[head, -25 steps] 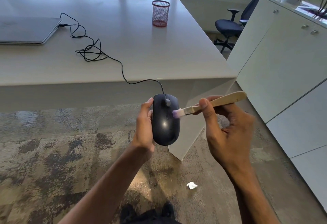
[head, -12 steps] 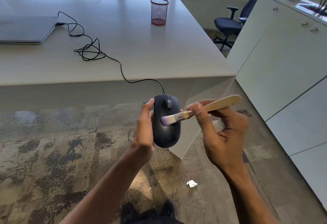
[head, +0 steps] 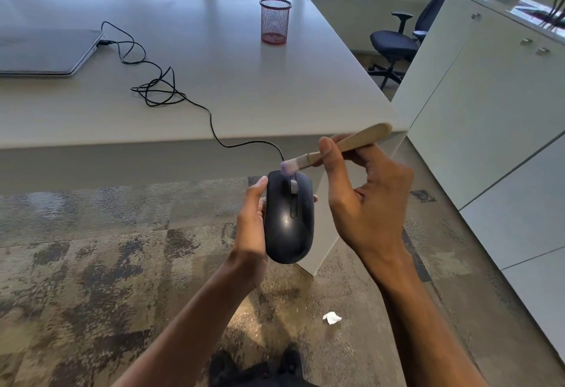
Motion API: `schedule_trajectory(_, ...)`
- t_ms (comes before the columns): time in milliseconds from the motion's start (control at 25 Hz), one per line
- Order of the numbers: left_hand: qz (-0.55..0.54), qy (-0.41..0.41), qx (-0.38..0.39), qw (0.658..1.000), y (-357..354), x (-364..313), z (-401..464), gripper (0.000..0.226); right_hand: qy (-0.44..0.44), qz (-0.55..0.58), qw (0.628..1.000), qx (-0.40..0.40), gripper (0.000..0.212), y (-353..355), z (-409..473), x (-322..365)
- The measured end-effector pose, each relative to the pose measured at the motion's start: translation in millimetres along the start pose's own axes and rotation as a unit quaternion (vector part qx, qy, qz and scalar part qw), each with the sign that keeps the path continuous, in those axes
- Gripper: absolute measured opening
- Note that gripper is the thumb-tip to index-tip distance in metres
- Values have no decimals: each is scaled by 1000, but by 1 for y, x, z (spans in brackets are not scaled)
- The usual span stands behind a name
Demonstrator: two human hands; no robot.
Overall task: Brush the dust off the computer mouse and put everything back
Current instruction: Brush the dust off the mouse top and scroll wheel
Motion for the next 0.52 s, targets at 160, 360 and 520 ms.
schedule_trajectory(160, -19, 0, 17, 1000, 0, -1, 1, 55, -13, 6, 999, 33, 21, -7, -2, -3)
schedule_trajectory(360, -23, 7, 20, 1000, -1, 3, 1, 54, -26, 33, 999, 1, 18, -2, 1, -4)
schedule_trajectory(520, -6, -2, 23, 1000, 0, 0, 0, 53, -25, 40, 998, 38, 12, -10, -3, -2)
Point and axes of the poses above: each hand's wrist, its own z-axis towards the middle knuckle, its own y-axis out of the back of the hand, x = y × z, the point moved 7 cm from there along z, towards the middle knuckle, and after that the axes turned 13 degrees about -z, right-handed, at the moved point
